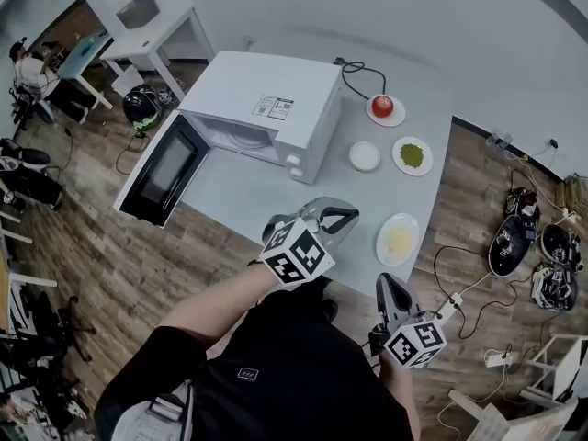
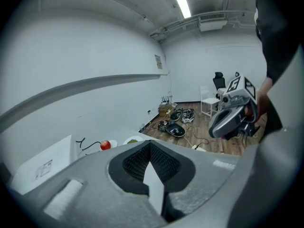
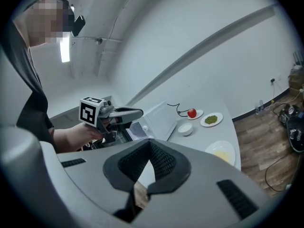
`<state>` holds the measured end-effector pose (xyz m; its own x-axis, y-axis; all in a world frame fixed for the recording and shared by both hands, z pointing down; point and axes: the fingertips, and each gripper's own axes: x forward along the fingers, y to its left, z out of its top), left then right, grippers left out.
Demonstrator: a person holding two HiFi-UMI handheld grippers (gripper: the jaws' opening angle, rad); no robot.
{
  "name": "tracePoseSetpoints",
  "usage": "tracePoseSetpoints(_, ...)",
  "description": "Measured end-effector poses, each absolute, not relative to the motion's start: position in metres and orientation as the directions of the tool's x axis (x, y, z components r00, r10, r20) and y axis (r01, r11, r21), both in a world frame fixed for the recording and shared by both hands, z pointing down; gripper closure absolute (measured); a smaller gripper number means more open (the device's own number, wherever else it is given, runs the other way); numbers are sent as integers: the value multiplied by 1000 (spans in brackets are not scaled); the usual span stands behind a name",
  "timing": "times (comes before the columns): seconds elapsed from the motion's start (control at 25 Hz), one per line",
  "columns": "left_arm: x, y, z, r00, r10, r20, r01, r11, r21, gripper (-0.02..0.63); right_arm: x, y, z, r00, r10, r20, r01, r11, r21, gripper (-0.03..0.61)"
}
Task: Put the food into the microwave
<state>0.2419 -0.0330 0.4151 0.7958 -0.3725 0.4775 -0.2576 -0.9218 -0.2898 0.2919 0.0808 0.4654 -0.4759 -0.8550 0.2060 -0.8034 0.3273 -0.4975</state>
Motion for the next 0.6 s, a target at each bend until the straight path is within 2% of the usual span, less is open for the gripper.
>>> tracePoseSetpoints(0.12,249,-62,428,762,-432,482,-257,-885,-387,609,290,64,473,-483,-846,228,-804,325,-498,569)
tracePoseSetpoints(0.36,267,-99,473,746,-408,527,-203,-892,-403,609,283,32,498,-508,-814,281,-807,335,-487,569)
tracePoseSetpoints(0.6,285,-144,507,718,-450,531,-196,-863,-467,608,283,-11,535,-525,-786,326,-807,338,-484,569)
